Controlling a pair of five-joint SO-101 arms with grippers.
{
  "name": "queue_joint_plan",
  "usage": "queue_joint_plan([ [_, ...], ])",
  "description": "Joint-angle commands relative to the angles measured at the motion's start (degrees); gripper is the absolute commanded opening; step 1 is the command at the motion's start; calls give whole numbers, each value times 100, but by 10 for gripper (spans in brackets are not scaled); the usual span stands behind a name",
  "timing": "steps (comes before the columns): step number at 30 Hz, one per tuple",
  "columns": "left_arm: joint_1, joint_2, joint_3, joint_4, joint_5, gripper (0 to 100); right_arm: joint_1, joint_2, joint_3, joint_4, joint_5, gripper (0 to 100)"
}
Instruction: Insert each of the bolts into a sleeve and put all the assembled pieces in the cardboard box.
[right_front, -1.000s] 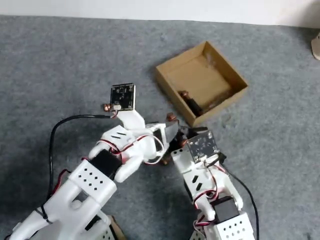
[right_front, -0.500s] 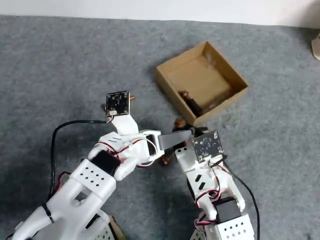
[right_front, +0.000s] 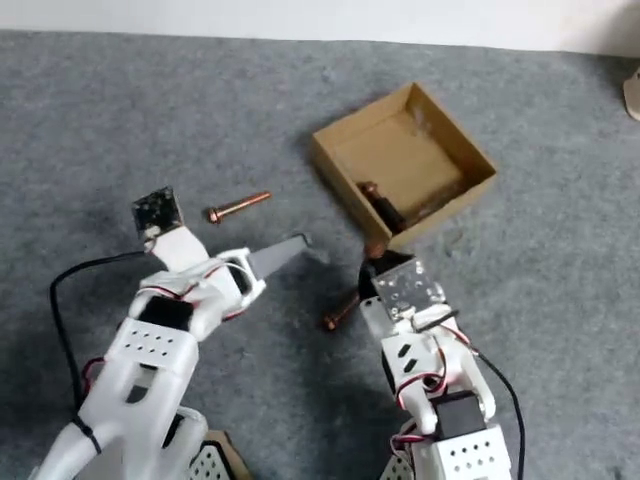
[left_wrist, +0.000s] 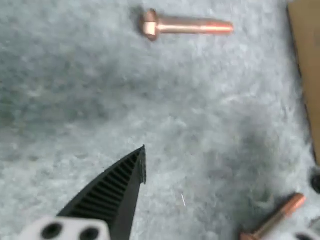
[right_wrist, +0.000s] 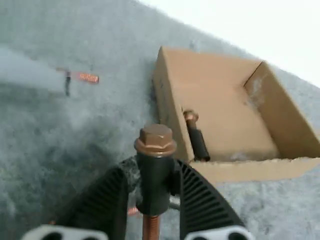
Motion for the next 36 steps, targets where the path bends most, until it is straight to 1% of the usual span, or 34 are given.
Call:
queue_joint_plan([
  [1,-92,-40,-13,-18,-9,528,189,919,-646,-637,185,6],
  [3,-92,-40,-4,-26,-9,528,303,1578,-936,-1033,246,6],
  [6,-84,-31,75,-484,9,528,400,2607,-1508,-1446,343,6],
  [8,-84,-31,453,-967,-9,530,426,3266,-1956,-1640,316,6],
  [12,-92,-31,1086,-2242,9,528,426,4523,-2826,-1991,316,6],
  [14,-92,-31,1182,-2549,0,528,426,5121,-3240,-2141,334,6],
  [22,-84,-31,1218,-2514,-9,528,453,7556,-4769,-2747,334,6],
  [26,-84,-31,1226,-2514,-9,528,462,8629,-5455,-2721,334,15],
  [27,-84,-31,1226,-2514,-9,528,470,8866,-5578,-2712,334,34],
  [30,-84,-31,1226,-2514,-9,528,567,9349,-5798,-2659,334,111],
  [33,-84,-31,1226,-2514,-9,528,585,9490,-5851,-2211,334,105],
  [36,-84,-31,1226,-2514,-9,528,576,9437,-5859,-1991,334,105],
])
